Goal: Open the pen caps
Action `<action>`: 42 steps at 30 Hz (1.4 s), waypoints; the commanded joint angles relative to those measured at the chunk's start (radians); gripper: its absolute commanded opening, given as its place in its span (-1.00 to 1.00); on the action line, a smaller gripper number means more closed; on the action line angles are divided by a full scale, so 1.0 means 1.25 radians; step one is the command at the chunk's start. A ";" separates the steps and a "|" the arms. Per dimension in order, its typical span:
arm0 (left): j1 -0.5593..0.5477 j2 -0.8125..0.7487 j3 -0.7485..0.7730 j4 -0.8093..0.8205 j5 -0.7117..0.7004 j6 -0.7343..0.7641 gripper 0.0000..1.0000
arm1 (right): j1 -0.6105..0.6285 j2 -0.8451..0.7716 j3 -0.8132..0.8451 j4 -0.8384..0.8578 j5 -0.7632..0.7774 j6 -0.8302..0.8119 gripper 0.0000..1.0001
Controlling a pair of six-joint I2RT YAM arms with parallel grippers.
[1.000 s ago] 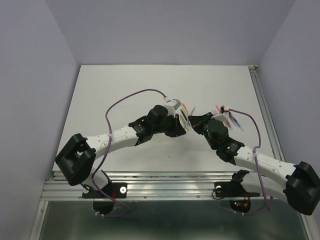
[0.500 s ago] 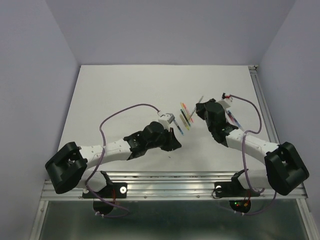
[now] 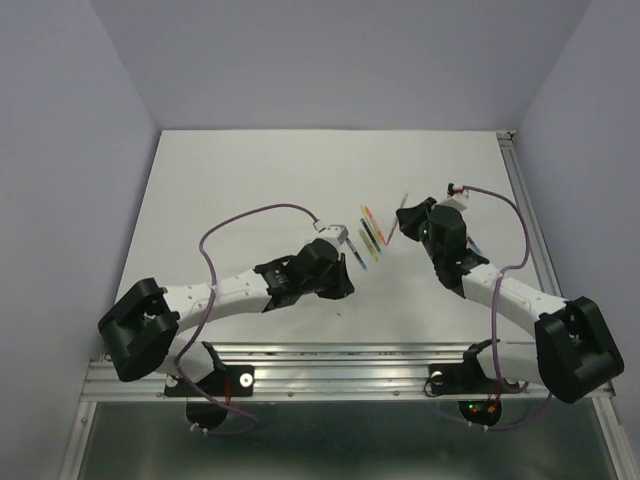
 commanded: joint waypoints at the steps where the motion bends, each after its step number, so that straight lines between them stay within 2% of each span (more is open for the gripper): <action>1: 0.042 0.058 0.084 -0.100 -0.133 0.039 -0.90 | 0.000 -0.075 -0.063 0.029 -0.142 -0.064 -0.99; 5: 0.096 0.135 0.120 -0.125 -0.125 0.056 -0.84 | 0.000 -0.131 -0.093 -0.037 -0.200 -0.092 -0.99; 10: 0.149 0.195 0.152 -0.141 -0.133 0.063 -0.76 | 0.000 -0.192 -0.126 -0.033 -0.283 -0.161 -0.99; 14: 0.154 0.229 0.171 -0.146 -0.125 0.066 -0.72 | 0.000 -0.202 -0.142 -0.015 -0.401 -0.184 -0.99; 17: 0.152 0.245 0.184 -0.157 -0.144 0.056 -0.60 | -0.002 -0.213 -0.158 -0.003 -0.443 -0.186 -0.99; 25: 0.154 0.254 0.196 -0.178 -0.172 0.050 -0.23 | 0.000 -0.231 -0.161 -0.049 -0.461 -0.179 -0.99; 30: 0.154 0.247 0.205 -0.192 -0.175 0.052 -0.17 | 0.000 -0.251 -0.164 -0.079 -0.520 -0.190 -0.99; 35: 0.154 0.187 0.200 -0.193 -0.123 0.050 0.16 | 0.000 -0.253 -0.175 -0.089 -0.605 -0.204 -0.99; 39: 0.154 0.066 0.169 -0.141 -0.047 0.048 0.65 | 0.000 -0.241 -0.198 -0.052 -0.686 -0.204 -0.99; 42: 0.154 0.004 0.152 -0.089 0.029 0.042 0.74 | 0.001 -0.226 -0.207 -0.007 -0.744 -0.189 -0.99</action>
